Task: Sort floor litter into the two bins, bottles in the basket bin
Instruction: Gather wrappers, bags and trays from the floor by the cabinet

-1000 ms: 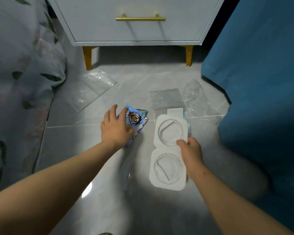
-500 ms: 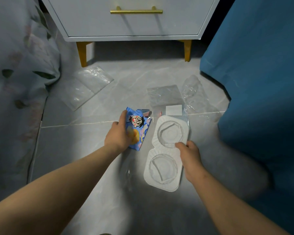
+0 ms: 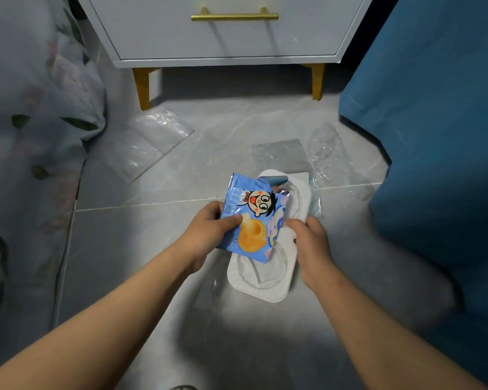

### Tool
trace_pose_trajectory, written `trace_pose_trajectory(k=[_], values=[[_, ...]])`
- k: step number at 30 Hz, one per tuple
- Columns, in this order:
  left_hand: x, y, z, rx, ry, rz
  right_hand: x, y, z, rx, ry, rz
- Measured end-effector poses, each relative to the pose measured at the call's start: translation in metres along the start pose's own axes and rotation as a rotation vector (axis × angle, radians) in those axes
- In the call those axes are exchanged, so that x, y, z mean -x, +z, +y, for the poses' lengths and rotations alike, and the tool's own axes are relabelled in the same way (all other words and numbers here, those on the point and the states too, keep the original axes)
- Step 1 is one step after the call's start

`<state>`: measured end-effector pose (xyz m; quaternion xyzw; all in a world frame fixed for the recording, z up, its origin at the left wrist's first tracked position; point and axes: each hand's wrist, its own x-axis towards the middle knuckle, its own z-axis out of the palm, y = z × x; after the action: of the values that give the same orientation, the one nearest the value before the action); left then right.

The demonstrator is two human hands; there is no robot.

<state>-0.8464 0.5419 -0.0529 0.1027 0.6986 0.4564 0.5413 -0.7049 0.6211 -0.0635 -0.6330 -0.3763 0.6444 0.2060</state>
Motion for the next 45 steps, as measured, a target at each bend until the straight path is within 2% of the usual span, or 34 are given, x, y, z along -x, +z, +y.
trace_pose_trajectory(k=[4, 14, 18, 25, 34, 40, 45], values=[[-0.003, 0.007, -0.007, -0.041, -0.033, 0.019, 0.006, 0.005, -0.005, -0.066, 0.012, -0.067], [0.003, 0.022, 0.005, -0.087, -0.039, 0.055, 0.002, 0.006, -0.003, -0.123, 0.002, -0.078], [0.033, 0.031, 0.040, -0.099, -0.073, 0.077, 0.030, -0.002, -0.023, 0.010, -0.012, -0.012], [0.135, 0.050, 0.147, -0.154, -0.123, 0.026, 0.136, -0.032, -0.118, -0.047, 0.074, 0.079], [0.288, 0.076, 0.316, -0.307, -0.094, -0.068, 0.301, -0.070, -0.260, -0.262, 0.142, 0.251], [0.389, 0.090, 0.387, -0.496, -0.057, -0.263, 0.416, -0.088, -0.308, -0.495, 0.175, 0.429], [0.455, 0.107, 0.394, -0.680, -0.033, -0.459, 0.500, -0.104, -0.309, -0.677, 0.148, 0.609]])
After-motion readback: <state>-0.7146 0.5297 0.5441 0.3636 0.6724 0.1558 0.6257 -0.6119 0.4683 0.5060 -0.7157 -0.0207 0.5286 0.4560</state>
